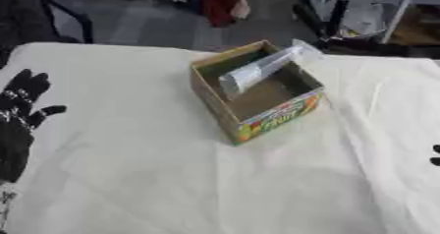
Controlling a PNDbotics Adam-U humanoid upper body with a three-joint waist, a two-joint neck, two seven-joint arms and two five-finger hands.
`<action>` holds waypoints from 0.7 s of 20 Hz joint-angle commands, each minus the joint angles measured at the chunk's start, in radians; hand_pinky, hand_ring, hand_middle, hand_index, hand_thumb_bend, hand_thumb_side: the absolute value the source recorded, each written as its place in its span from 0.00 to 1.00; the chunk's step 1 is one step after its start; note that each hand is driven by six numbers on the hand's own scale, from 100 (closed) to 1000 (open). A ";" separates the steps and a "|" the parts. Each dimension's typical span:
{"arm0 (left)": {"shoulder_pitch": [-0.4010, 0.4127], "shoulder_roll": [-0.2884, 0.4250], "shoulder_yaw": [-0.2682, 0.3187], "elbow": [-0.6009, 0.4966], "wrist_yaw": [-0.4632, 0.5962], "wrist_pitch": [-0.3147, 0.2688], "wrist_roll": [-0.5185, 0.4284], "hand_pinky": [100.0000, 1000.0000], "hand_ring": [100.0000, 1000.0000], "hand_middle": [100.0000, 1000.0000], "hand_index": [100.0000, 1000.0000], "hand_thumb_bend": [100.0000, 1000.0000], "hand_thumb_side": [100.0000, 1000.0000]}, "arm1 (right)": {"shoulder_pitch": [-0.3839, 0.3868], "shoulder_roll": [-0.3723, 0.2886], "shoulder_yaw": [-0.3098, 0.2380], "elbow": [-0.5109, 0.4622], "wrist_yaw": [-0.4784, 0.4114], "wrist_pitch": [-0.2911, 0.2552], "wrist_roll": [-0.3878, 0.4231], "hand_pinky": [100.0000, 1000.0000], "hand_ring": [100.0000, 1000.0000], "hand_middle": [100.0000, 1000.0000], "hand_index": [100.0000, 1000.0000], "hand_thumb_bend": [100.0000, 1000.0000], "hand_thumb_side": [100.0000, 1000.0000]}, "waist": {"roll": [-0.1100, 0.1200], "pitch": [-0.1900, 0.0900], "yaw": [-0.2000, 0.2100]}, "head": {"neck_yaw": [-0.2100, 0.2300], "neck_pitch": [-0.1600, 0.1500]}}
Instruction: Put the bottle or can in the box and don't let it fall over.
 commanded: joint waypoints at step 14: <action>-0.026 -0.011 -0.023 0.006 -0.007 0.021 -0.063 0.72 1.00 0.88 1.00 0.42 1.00 | -0.006 -0.024 -0.021 -0.012 0.009 -0.005 -0.022 0.73 0.77 0.76 0.81 0.00 0.41 | 0.000 -0.014 -0.001 | -0.002 0.016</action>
